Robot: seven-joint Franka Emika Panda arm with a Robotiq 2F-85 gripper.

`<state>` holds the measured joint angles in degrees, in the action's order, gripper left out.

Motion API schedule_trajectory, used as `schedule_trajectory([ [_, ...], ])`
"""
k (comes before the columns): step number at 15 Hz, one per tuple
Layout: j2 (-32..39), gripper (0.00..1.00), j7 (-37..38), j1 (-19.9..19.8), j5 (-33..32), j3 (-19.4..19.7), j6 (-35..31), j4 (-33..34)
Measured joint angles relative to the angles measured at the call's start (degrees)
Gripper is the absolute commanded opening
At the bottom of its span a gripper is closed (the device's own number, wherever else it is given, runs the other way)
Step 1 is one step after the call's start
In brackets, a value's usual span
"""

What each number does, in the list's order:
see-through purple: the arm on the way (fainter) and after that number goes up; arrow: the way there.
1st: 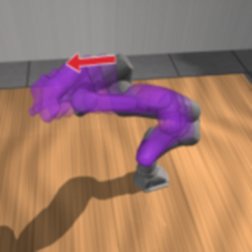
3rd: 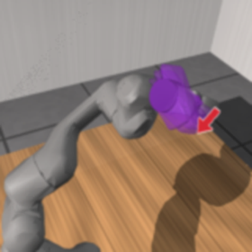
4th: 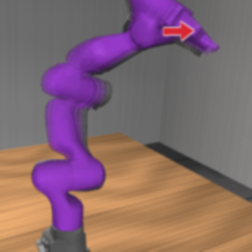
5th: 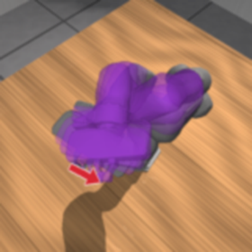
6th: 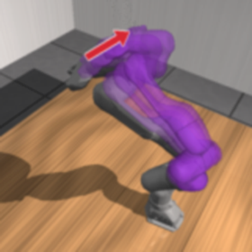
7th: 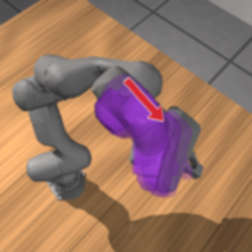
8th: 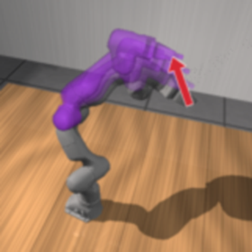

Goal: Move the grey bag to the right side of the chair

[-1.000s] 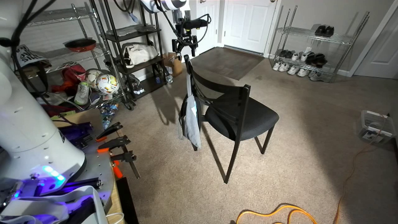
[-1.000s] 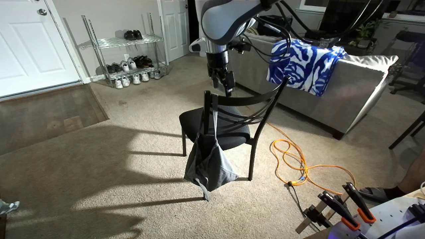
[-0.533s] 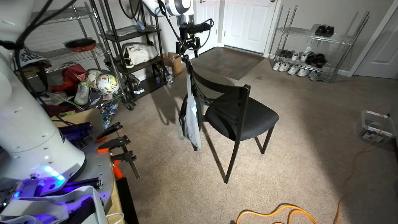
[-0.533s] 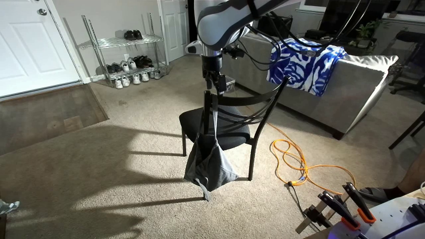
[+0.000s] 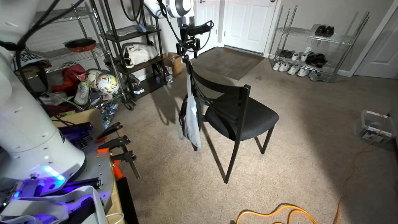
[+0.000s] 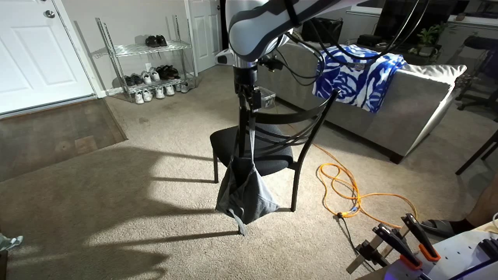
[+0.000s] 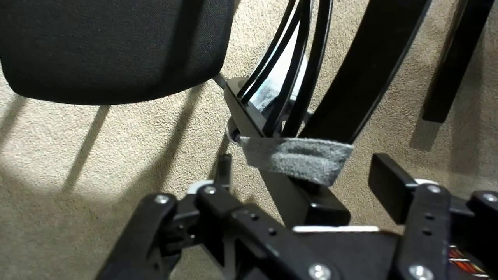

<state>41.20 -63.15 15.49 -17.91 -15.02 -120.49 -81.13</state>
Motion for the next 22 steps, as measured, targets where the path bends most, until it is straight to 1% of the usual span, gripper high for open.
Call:
schedule_trajectory([
  [4,0.0,0.32,0.0,0.0,0.0,-0.1,-0.5,0.0],
  [9,-0.3,0.04,0.0,-0.2,0.8,-0.3,-0.7,-0.5],
  [10,-0.6,0.07,0.0,-0.3,1.1,-0.4,-0.9,-0.9],
  [12,-1.4,0.07,0.1,-0.7,1.7,-0.4,-2.9,-2.4],
  [16,-4.7,0.06,0.8,-1.8,1.9,-0.4,-10.6,-9.0],
  [17,-5.6,0.51,1.1,-2.0,1.9,-0.4,-12.8,-10.9],
  [18,-6.4,0.52,1.1,-2.2,1.9,-0.4,-14.8,-12.5],
  [20,-7.3,0.64,1.1,-2.6,1.9,-0.3,-18.0,-14.6],
  [22,-7.7,0.77,1.1,-2.7,1.9,-0.2,-19.7,-15.2],
])
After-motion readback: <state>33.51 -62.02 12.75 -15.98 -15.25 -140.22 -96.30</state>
